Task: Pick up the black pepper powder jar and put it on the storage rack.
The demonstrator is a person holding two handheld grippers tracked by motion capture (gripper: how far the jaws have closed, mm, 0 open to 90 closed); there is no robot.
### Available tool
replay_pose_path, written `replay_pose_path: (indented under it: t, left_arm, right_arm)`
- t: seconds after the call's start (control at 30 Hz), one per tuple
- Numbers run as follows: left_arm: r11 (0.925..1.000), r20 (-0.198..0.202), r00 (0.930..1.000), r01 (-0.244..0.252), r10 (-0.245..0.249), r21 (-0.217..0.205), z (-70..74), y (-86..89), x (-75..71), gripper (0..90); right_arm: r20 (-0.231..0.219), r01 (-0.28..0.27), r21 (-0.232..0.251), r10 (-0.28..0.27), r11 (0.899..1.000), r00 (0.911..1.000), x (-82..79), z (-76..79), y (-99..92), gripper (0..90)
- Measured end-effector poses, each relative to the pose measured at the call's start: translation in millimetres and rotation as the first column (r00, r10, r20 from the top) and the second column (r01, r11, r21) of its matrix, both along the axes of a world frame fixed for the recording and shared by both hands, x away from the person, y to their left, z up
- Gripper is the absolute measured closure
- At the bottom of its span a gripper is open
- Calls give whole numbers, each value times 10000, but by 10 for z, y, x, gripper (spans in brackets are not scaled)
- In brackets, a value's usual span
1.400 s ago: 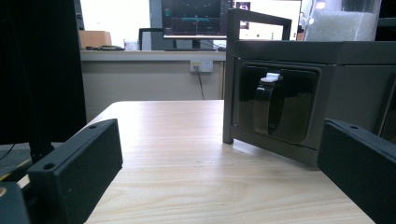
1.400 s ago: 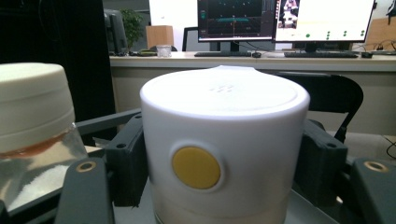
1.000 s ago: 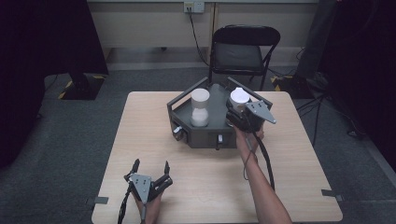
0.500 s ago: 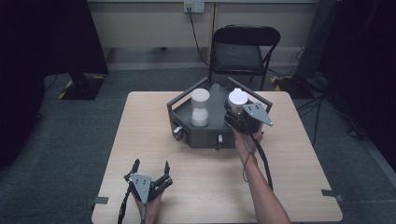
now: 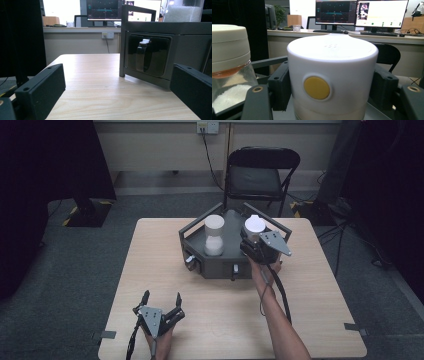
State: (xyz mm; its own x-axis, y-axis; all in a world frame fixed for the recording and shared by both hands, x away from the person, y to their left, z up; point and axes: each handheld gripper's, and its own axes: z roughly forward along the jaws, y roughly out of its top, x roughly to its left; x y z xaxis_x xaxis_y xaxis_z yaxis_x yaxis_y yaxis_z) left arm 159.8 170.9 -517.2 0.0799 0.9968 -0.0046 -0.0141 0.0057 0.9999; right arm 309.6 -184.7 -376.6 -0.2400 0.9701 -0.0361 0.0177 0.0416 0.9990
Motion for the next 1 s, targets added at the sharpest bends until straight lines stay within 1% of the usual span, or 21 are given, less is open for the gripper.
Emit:
replay_pose_path:
  t: [0.07,0.17,0.23,0.27,0.33,0.43,0.6,0.67,0.77,0.87,1.0]
  left_arm:
    - [10000,2,10000,1,-1,-1,0,0,0,2]
    - [10000,-2,10000,0,0,2,0,0,0,2]
    - [10000,-1,10000,0,0,2,0,0,0,2]
    - [10000,0,10000,0,0,-2,0,0,0,2]
    - [10000,-1,10000,0,0,-1,0,0,0,2]
    - [10000,1,10000,-1,1,1,0,0,0,2]
    - [10000,0,10000,-1,1,1,0,0,0,2]
    - [10000,1,10000,0,0,0,0,0,0,2]
    - [10000,-1,10000,0,0,-2,0,0,0,2]
    - [10000,-3,10000,1,-1,0,1,0,0,2]
    - [10000,-9,10000,1,-1,3,2,0,-1,2]
  right_arm:
    - [23,70,-12,-70,10000,10000,-4,-7,1,214]
    - [355,75,13,-76,10000,9993,-12,-57,-18,82]
    - [397,-14,74,11,10000,9992,-5,-60,-39,18]
    - [406,-57,101,52,9999,9992,-1,-62,-48,0]
    - [384,-50,170,43,9998,9993,1,-64,-54,0]
    - [223,-259,314,252,9992,9994,13,-53,-101,0]
    - [195,-365,424,357,9984,9992,-15,-53,-129,0]
    - [193,-375,397,367,9985,9991,-25,-46,-135,0]
    - [216,-406,490,396,9980,9990,-49,-33,-154,0]
    - [251,-389,446,378,9982,9990,-77,-17,-161,0]
    - [177,-477,410,470,9980,9987,-111,7,-169,0]
